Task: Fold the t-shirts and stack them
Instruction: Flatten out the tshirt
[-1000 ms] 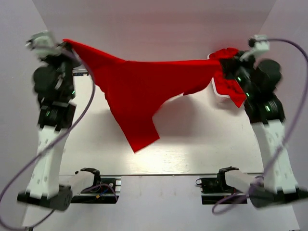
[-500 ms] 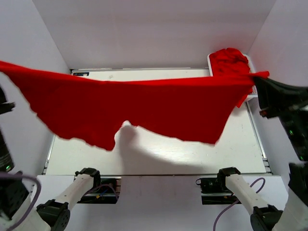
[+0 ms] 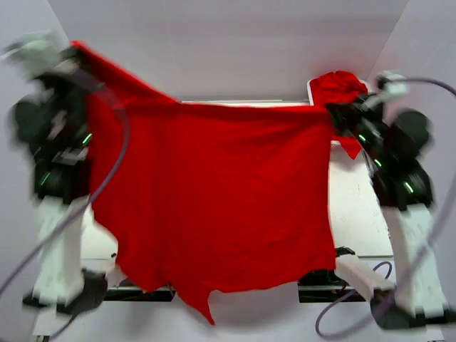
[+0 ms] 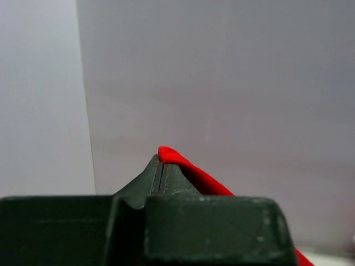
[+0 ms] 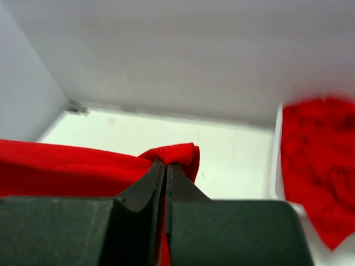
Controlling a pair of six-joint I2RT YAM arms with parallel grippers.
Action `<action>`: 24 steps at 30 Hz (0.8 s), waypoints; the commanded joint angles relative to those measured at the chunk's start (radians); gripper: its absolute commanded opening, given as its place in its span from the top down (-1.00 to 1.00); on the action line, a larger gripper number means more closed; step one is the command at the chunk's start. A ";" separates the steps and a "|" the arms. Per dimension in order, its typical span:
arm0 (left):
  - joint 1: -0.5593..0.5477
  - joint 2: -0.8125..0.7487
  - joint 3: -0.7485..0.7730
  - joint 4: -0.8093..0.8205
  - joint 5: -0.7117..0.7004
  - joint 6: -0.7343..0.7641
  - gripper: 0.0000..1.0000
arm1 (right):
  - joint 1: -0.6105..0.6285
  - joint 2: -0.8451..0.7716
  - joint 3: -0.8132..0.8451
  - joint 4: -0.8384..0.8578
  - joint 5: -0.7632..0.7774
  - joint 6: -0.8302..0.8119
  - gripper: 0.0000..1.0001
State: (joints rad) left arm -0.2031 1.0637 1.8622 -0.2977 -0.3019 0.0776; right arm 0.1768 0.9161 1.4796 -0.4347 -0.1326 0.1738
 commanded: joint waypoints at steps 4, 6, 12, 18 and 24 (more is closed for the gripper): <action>0.024 0.323 -0.219 0.124 -0.097 0.024 1.00 | -0.010 0.278 -0.165 0.175 0.126 0.004 1.00; 0.034 0.451 -0.270 0.214 -0.057 0.024 1.00 | -0.010 0.401 -0.176 0.221 0.125 -0.010 1.00; 0.079 0.839 -0.172 0.269 -0.009 -0.002 1.00 | -0.030 0.955 0.149 0.240 0.088 -0.046 1.00; 0.097 1.188 0.077 0.229 0.079 -0.012 1.00 | -0.042 1.424 0.561 0.139 0.001 -0.080 1.00; 0.106 1.319 0.201 0.229 0.150 -0.036 1.00 | -0.045 1.550 0.648 0.246 0.031 -0.077 1.00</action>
State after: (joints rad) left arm -0.1036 2.4237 1.9930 -0.1043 -0.2119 0.0616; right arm 0.1356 2.4775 2.0590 -0.2764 -0.1043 0.1184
